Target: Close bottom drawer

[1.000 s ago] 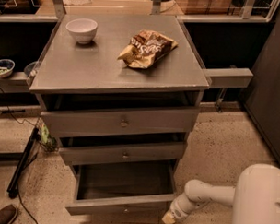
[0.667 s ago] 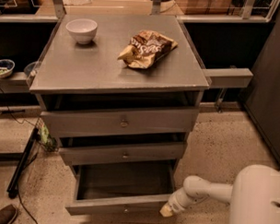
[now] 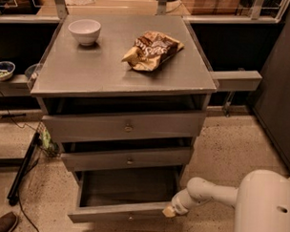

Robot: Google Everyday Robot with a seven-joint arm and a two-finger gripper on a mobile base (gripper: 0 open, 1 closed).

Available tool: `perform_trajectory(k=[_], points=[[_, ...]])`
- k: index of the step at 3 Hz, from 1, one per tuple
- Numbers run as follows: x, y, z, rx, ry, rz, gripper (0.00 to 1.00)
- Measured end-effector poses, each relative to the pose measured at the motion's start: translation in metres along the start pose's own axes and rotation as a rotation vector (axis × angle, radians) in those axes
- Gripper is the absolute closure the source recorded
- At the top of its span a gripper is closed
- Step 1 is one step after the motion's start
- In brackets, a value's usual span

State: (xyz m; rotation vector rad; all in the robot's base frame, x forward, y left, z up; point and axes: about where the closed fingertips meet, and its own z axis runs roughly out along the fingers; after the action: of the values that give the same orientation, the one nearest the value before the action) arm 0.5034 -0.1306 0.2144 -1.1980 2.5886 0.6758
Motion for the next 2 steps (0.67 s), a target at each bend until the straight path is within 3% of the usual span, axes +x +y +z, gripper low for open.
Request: perform_trajectory(k=[2], points=[[0.048, 0.012, -0.012, -0.008, 0.022, 0.074, 1.0]])
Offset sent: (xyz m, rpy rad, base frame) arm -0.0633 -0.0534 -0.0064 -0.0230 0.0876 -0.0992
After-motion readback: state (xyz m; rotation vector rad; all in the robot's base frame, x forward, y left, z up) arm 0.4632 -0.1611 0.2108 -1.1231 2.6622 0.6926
